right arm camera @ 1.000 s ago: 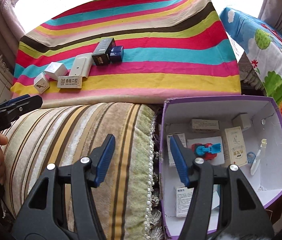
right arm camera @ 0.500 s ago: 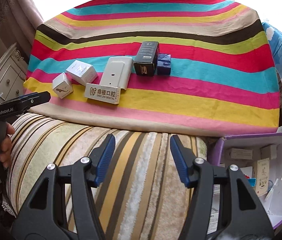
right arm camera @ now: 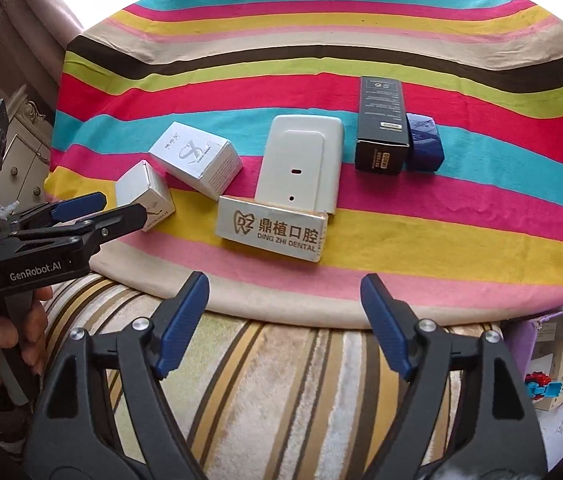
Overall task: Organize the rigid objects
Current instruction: 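Grasp the small white cube box with the left tool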
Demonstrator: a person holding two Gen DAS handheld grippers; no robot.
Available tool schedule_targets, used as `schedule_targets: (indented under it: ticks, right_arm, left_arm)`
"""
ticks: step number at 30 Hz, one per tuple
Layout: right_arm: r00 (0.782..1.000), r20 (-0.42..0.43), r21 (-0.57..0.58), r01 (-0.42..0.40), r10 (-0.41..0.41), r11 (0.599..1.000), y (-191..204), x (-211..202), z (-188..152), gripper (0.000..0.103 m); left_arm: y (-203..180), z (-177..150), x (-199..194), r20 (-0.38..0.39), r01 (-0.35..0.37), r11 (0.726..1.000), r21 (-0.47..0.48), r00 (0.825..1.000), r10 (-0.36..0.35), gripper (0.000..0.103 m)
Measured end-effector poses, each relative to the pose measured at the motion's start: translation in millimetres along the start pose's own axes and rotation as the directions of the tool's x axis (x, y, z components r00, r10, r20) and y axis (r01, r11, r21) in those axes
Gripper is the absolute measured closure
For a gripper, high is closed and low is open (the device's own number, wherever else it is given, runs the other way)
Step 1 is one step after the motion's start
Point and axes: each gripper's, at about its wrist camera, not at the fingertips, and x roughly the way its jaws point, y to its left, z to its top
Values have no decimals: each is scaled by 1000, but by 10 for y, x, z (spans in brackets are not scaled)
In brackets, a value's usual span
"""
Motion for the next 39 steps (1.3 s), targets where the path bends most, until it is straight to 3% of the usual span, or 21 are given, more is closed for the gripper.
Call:
schedule_targets:
  ticks: [5, 7, 9, 18, 23, 35, 39]
  right_arm:
    - [1000, -15, -1, 27, -27, 1000, 136, 166, 104, 19]
    - [999, -16, 6, 36, -36, 999, 168, 210, 127, 19]
    - [999, -21, 8, 48, -48, 999, 191, 251, 140, 19]
    - [997, -27, 23, 79, -79, 997, 211, 375, 208, 19]
    - [996, -25, 21, 91, -91, 996, 266, 426, 254, 19]
    - [991, -40, 49, 132, -130, 990, 263, 552, 307, 17]
    - [989, -39, 36, 142, -141, 989, 293, 553, 292, 20]
  left_arm:
    - [-57, 55, 87, -8, -13, 999, 50, 1000, 14, 23]
    - [-57, 63, 135, -21, -4, 998, 64, 1000, 6, 41]
    - [-48, 56, 171, -33, 15, 998, 62, 999, -13, 49]
    - [59, -17, 66, 11, 43, 999, 12, 999, -43, 51]
    - [110, -63, -18, 49, -10, 1000, -27, 999, 11, 51]
    - [80, -170, -209, 112, -62, 996, -70, 991, 69, 51]
    - [70, -229, -293, 137, -83, 992, -100, 986, 96, 51]
